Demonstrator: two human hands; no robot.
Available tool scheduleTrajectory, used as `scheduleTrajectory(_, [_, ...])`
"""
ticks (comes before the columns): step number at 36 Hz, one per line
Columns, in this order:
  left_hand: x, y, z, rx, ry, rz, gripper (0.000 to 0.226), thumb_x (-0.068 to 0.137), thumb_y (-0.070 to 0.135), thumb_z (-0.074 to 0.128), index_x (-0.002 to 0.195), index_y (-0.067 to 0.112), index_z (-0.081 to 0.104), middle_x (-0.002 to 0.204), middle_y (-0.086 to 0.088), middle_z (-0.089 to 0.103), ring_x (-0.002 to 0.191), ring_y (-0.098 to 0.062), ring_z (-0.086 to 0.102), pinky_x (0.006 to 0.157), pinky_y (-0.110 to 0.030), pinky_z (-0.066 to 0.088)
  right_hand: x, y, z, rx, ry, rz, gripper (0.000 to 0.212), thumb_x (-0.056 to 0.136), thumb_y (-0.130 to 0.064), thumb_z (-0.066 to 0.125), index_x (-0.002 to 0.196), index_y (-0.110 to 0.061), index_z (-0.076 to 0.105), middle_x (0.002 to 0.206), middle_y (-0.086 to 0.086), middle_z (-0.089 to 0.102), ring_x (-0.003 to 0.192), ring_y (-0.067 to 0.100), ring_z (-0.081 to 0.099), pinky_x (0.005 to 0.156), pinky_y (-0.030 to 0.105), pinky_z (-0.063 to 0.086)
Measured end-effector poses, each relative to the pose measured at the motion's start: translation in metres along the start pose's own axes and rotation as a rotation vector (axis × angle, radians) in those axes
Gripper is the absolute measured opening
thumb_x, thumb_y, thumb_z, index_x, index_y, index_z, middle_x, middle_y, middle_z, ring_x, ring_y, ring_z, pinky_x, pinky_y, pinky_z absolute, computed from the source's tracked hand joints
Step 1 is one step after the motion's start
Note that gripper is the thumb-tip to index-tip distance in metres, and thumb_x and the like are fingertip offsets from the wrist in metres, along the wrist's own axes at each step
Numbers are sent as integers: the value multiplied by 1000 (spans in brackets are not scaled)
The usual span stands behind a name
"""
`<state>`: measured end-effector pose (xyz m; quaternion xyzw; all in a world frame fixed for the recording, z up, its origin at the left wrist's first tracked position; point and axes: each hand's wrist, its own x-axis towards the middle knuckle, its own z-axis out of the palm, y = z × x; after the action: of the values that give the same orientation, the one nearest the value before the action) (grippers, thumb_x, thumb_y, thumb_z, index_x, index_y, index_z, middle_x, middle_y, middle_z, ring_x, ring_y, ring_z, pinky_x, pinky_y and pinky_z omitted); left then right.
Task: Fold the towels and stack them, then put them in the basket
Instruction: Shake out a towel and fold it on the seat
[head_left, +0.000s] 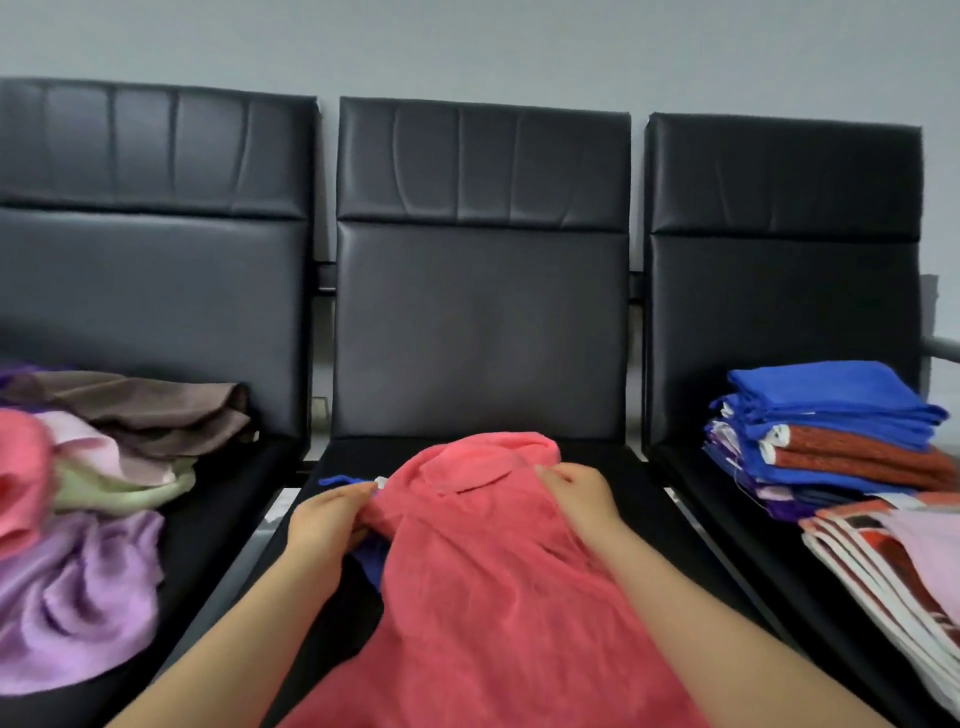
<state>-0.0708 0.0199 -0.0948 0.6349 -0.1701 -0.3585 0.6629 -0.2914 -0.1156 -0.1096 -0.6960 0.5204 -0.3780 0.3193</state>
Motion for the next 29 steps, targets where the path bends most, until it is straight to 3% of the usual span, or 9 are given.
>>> scheduleTrajectory(4, [4,17,-9,-288,30,12,41,92,-10,36,123,4,60,83,-12,59,67,-19,53,62,-27,47,-3,-6,-22,247,207,73,34,95,-22,56,78,7,63,72,18,56,75,17,49,67,34,36])
scheduleTrajectory(7, [8,22,-18,-301,62,2,52,88,-14,28,118,14,59,87,-15,59,65,-20,51,61,-28,43,-6,-7,-47,451,410,172,25,97,-21,53,90,-3,69,86,10,65,85,21,56,77,33,41])
scheduleTrajectory(9, [10,19,-20,-104,58,66,47,89,-10,30,113,14,62,106,-20,63,78,-26,55,67,-32,45,-7,1,-61,486,486,291,29,99,-21,50,101,2,67,95,14,63,92,24,56,80,32,40])
scheduleTrajectory(13, [-4,10,-16,471,34,276,22,95,10,49,107,7,67,116,-13,64,111,-30,56,92,-33,40,-20,17,-70,307,303,454,43,93,-25,51,113,11,63,108,24,64,103,36,60,89,39,47])
scheduleTrajectory(15, [-14,5,-12,781,-62,341,20,94,23,54,101,10,69,104,-9,66,107,-27,59,84,-29,40,-34,16,-74,16,141,399,42,91,-30,50,107,5,67,107,22,66,102,35,61,87,35,47])
scheduleTrajectory(19, [-24,-5,-10,1231,-211,355,44,94,45,52,56,21,52,61,6,54,69,-15,54,57,-25,35,-48,19,-80,-459,-12,216,19,89,-32,57,75,-19,61,80,1,63,87,25,63,71,30,44])
scheduleTrajectory(21, [-25,-4,-8,1255,-160,387,52,93,52,48,52,22,48,58,6,50,67,-17,52,61,-26,36,-49,22,-80,-524,10,151,6,85,-29,61,83,-24,60,91,-1,66,94,21,64,78,30,47])
scheduleTrajectory(25, [-25,-2,-4,1193,-51,443,56,92,53,49,50,16,44,53,2,47,59,-17,49,54,-28,32,-46,14,-76,-499,186,-82,14,88,-22,61,99,-18,67,106,3,61,109,23,52,86,33,44])
scheduleTrajectory(29, [-19,-2,1,1082,-24,456,40,91,43,54,65,12,55,66,0,58,64,-15,52,56,-28,37,-41,-9,-55,-371,134,-86,24,87,-43,64,92,-20,68,100,0,66,103,22,61,80,32,48])
